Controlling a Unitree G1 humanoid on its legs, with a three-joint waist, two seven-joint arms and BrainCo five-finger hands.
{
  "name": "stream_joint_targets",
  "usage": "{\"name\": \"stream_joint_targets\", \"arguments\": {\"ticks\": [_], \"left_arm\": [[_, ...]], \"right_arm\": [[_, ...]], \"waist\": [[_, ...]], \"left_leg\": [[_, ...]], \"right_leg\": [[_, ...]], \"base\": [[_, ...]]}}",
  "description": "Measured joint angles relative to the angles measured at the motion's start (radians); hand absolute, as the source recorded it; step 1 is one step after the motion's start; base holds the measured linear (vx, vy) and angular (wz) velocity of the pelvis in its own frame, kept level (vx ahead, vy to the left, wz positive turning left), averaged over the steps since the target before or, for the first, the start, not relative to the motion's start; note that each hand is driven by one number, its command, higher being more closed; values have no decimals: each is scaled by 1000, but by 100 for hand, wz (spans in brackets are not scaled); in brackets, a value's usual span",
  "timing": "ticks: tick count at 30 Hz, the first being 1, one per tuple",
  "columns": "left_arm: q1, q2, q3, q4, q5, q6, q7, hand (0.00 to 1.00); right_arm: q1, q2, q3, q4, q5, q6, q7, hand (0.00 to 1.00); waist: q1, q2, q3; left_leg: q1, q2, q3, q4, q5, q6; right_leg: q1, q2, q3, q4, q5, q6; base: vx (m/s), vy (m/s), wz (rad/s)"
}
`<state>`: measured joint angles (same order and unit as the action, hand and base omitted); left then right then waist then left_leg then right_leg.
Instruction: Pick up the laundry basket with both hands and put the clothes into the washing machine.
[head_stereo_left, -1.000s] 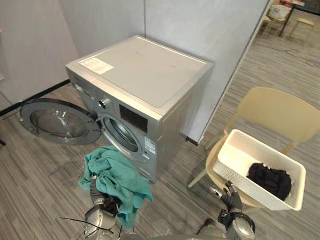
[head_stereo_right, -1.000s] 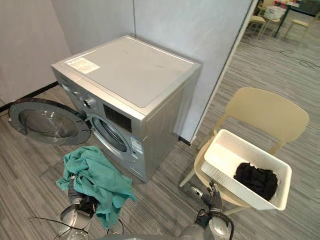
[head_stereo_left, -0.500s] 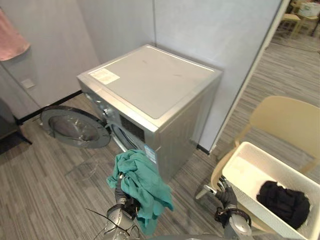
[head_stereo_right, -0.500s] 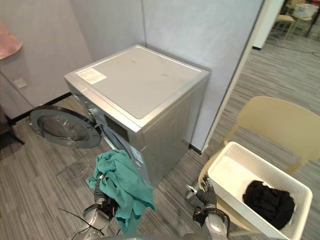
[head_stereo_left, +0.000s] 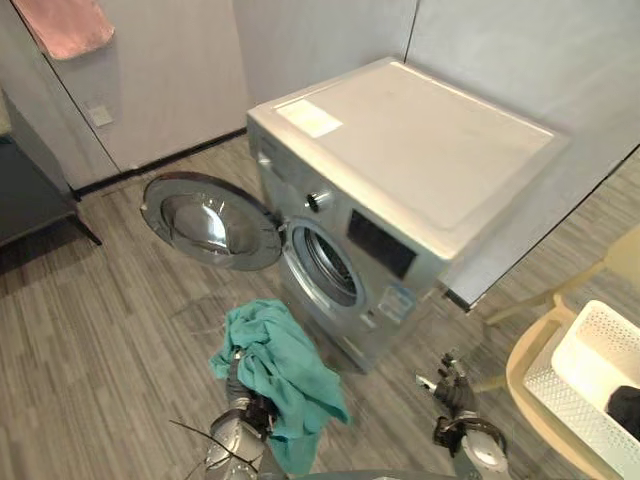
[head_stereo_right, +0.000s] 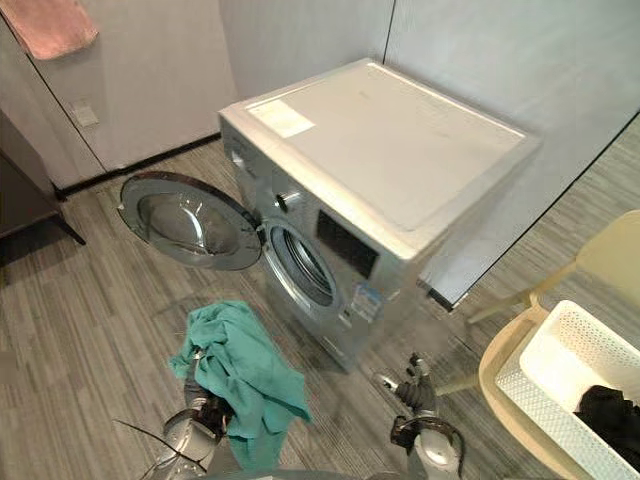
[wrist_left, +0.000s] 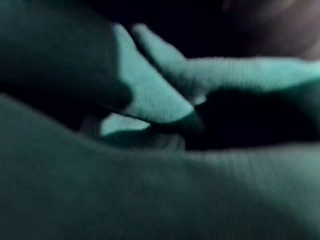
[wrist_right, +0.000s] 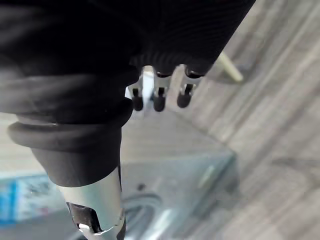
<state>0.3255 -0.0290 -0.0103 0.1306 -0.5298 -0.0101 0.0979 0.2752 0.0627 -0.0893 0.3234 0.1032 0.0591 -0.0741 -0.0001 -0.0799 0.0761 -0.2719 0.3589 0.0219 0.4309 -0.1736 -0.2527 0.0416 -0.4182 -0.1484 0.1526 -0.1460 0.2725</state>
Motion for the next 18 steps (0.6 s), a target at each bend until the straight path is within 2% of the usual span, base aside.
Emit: {"name": "stream_joint_targets", "arguments": {"ticks": [1, 2, 3, 4, 5, 6, 7, 8, 9, 10, 11, 12, 13, 14, 15, 17, 18], "left_arm": [[9, 8, -9, 7, 0, 2, -1, 100], [12, 16, -26, 8, 0, 3, -1, 100], [4, 41, -66, 9, 0, 2, -9, 100], [0, 47, -71, 9, 0, 1, -11, 100], [-1, 53, -80, 10, 1, 1, -12, 100], [-5, 54, -79, 24, 5, 1, -11, 100], [-8, 53, -75, 33, 10, 0, -11, 100], [-14, 53, -63, 43, 20, 1, -9, 100], [-17, 56, -46, 47, 30, 0, -6, 100], [-17, 56, -36, 47, 36, -2, -4, 100], [-16, 54, -28, 47, 41, -10, -2, 100], [-17, 51, -27, 47, 43, -12, -4, 100], [-19, 50, -27, 47, 45, -12, -6, 100], [-26, 48, -28, 47, 52, -11, -10, 100], [-36, 42, -28, 47, 61, -11, -11, 100], [-50, 24, -33, 53, 67, -8, -11, 100], [-65, 4, -55, 54, 69, 0, -11, 100]], "right_arm": [[-2, 1, -3, -3, -8, 1, 0, 0], [-2, 3, -13, -10, -16, 0, -4, 0], [-14, 8, -45, -10, -24, -7, -14, 0], [-24, 8, -54, -8, -26, -7, -17, 0], [-46, 7, -59, 3, -27, -8, -19, 0], [-61, -1, -59, 24, -32, -8, -20, 0], [-73, -7, -58, 36, -35, -8, -22, 0], [-86, -2, -47, 57, -36, -7, -19, 0], [-87, -2, -35, 57, -36, -7, -18, 0], [-81, -2, -31, 57, -36, -7, -18, 0], [-71, -3, -30, 55, -36, -7, -17, 0], [-58, -4, -33, 36, -35, -8, -13, 0], [-52, -2, -32, 15, -34, -8, -10, 0], [-30, -2, -27, -39, -32, -9, -8, 0], [-9, -1, -26, -81, -30, -12, -9, 0], [-8, -4, -18, -118, -27, -14, -9, 0], [-12, -21, -15, -151, -30, -14, -10, 0]], "waist": [[0, -10, -4], [-2, -6, -6], [-5, -6, -14], [-4, -1, -15], [-6, 17, -22], [-6, 37, -34], [-4, 48, -36], [-11, 79, -18], [-16, 81, -14], [-16, 83, -12], [-18, 91, -8], [-26, 107, 0], [-36, 113, 3], [-48, 115, 6], [-58, 107, 5], [-66, 101, 2], [-70, 119, 10]], "left_leg": [[-23, -29, -6, 66, -39, 0], [-34, -40, -4, 90, -54, 1], [-53, -74, 13, 122, -84, 32], [-56, -87, 26, 127, -92, 43], [-57, -104, 60, 124, -99, 57], [-45, -123, 100, 92, -95, 81], [-26, -127, 126, 63, -86, 98], [24, -132, 168, 7, -65, 130], [72, -142, 192, -39, -51, 149], [104, -150, 209, -64, -46, 155], [162, -157, 241, -107, -42, 163], [212, -155, 266, -139, -41, 163], [230, -152, 275, -151, -41, 162], [254, -149, 291, -170, -38, 158], [270, -148, 309, -187, -33, 149], [279, -139, 329, -195, -26, 137], [284, -135, 337, -234, 6, 129]], "right_leg": [[11, -11, -14, -29, 105, -10], [13, -23, -14, -40, 144, -9], [-4, -57, -9, -48, 245, -12], [-20, -70, 1, -49, 294, -14], [-68, -88, 21, -50, 412, -58], [-121, -99, 8, -64, 557, -189], [-148, -99, -8, -59, 614, -257], [-221, -96, -45, 91, 521, -340], [-260, -78, -67, 232, 345, -320], [-274, -54, -87, 305, 261, -316], [-280, -1, -119, 403, 120, -314], [-278, 70, -107, 445, 25, -290], [-280, 115, -85, 454, -8, -270], [-293, 193, -63, 460, -66, -238], [-307, 256, -57, 427, -101, -224], [-266, 306, -60, 309, -112, -246], [-261, 330, -58, 271, -94, -269]], "base": [[113, 329, 4], [106, 450, 1], [38, 320, -3], [16, 402, -26], [9, 402, -54], [27, 406, -65], [127, 406, -72], [153, 270, -56], [161, 227, -51], [102, 120, -47], [107, 139, -60], [89, 123, -56], [78, 66, -46], [80, -12, -36], [130, -94, -36], [184, -165, -46], [143, -134, -41]]}}
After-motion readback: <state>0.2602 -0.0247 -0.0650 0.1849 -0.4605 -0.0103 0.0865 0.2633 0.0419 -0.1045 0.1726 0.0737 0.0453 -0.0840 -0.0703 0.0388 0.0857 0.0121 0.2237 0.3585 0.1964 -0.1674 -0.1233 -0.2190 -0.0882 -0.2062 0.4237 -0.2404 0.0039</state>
